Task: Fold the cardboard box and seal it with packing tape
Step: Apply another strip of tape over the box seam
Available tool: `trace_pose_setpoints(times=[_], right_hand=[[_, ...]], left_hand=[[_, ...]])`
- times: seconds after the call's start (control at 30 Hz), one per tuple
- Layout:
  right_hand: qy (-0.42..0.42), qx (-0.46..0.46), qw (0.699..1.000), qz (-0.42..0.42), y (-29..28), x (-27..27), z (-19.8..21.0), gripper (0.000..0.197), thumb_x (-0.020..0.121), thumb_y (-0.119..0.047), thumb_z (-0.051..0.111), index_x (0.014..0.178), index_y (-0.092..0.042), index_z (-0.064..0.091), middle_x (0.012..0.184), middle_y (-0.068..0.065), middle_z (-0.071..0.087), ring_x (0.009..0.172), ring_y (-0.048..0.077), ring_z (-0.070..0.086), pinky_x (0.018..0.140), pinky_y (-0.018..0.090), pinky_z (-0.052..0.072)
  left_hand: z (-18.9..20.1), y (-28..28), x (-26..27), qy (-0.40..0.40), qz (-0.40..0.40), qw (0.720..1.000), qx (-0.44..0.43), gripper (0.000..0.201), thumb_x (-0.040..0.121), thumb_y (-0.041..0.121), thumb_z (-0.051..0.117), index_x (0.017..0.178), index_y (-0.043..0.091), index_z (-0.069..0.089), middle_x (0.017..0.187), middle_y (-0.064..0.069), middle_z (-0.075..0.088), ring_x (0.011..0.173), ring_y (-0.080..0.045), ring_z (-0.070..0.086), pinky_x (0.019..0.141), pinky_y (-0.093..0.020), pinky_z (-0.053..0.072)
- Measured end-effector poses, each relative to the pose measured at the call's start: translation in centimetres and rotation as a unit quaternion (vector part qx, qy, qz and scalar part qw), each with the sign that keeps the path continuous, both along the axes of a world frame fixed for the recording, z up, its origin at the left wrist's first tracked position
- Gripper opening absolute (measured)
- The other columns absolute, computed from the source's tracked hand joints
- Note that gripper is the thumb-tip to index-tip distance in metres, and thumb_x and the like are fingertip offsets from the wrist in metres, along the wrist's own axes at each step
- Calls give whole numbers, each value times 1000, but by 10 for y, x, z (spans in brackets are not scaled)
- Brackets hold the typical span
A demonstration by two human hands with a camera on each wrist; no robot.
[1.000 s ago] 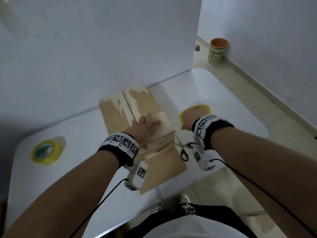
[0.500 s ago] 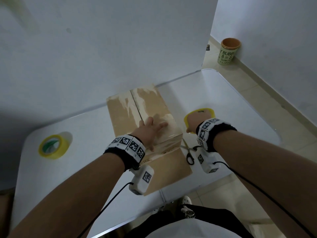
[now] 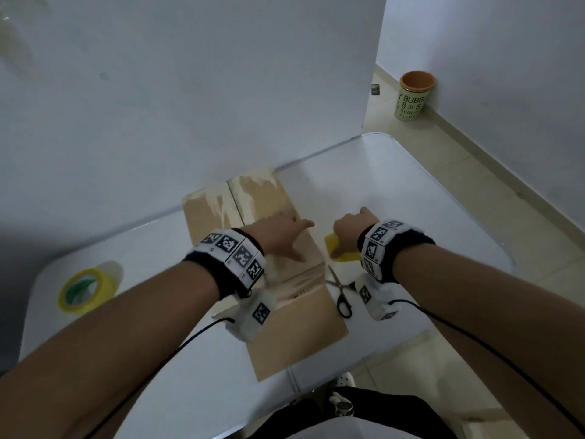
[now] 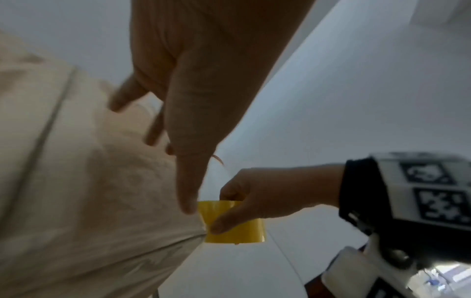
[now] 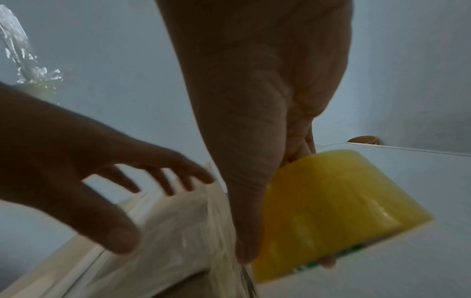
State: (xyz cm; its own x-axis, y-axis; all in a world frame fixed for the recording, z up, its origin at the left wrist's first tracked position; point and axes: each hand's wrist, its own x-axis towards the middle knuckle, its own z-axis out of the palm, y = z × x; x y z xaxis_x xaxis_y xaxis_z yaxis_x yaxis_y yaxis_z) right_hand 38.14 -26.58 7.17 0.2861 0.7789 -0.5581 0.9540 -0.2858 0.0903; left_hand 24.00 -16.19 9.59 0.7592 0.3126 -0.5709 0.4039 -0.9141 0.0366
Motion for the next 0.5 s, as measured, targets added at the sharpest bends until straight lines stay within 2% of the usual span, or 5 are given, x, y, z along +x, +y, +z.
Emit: trace_pose_setpoints(times=[0.1,0.23,0.37,0.43,0.5], right_hand=[[27,-28,999,-9,-2,6,0,45,86,-57,56,85,-13,51,83,2,55,91,25,57,104,43,29],[76,-27,996,-39,-6,16,-6,51,85,-62,54,67,-14,47,70,0,51,81,24,51,100,43,30],[149,-71,984,-63,-5,26,-11,65,84,-66,53,106,-5,63,101,8,64,89,25,57,86,38,43],[174,-114,975,-83,-6,30,-14,69,83,-61,58,127,-8,56,126,9,59,110,27,57,95,39,45],[184,-144,968,-87,-7,35,-14,70,84,-54,61,136,-9,48,140,8,50,126,28,49,103,41,41]], left_hand=[[-6,-15,35,41,-28,999,1,81,81,68,56,148,30,32,150,-5,30,132,-33,33,109,-46,32],[-16,-25,48,87,-70,991,70,69,83,73,46,121,18,65,134,-7,47,122,-30,35,107,-47,20],[-18,-25,52,88,-71,990,86,64,84,70,48,115,18,68,121,-7,57,116,-26,37,104,-46,20],[-19,-26,54,98,-70,989,89,63,84,71,48,114,19,68,119,-5,58,115,-24,39,104,-46,20],[-20,-25,56,101,-69,989,85,61,83,71,49,112,21,68,117,-5,59,114,-24,40,103,-46,20]])
